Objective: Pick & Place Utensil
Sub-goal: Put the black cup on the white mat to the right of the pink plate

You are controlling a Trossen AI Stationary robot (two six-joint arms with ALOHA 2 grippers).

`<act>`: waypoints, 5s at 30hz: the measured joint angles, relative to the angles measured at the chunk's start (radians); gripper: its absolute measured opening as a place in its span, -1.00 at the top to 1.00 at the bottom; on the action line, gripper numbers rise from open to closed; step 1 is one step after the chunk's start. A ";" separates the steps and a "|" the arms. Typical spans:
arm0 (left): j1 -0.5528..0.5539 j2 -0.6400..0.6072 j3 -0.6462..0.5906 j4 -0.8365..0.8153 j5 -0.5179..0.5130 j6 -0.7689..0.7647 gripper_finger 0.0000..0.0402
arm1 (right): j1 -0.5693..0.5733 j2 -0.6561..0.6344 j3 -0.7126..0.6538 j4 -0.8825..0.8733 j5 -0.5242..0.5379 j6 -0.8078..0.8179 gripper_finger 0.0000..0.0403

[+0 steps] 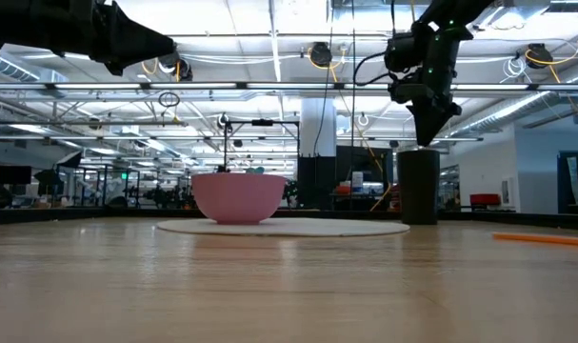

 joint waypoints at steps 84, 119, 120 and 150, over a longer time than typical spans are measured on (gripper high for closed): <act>0.000 0.000 0.000 -0.017 0.000 -0.007 0.56 | 0.148 0.047 0.132 0.019 0.002 0.032 1.00; 0.000 0.000 0.000 0.019 0.000 -0.041 0.56 | 0.342 0.217 0.417 -0.024 -0.022 0.081 1.00; 0.000 0.000 0.000 0.019 0.000 -0.041 0.56 | 0.346 0.235 0.437 -0.037 -0.021 0.081 1.00; 0.000 0.000 0.000 -0.016 0.000 -0.051 0.56 | 0.362 0.488 0.513 -0.057 -0.075 0.028 0.99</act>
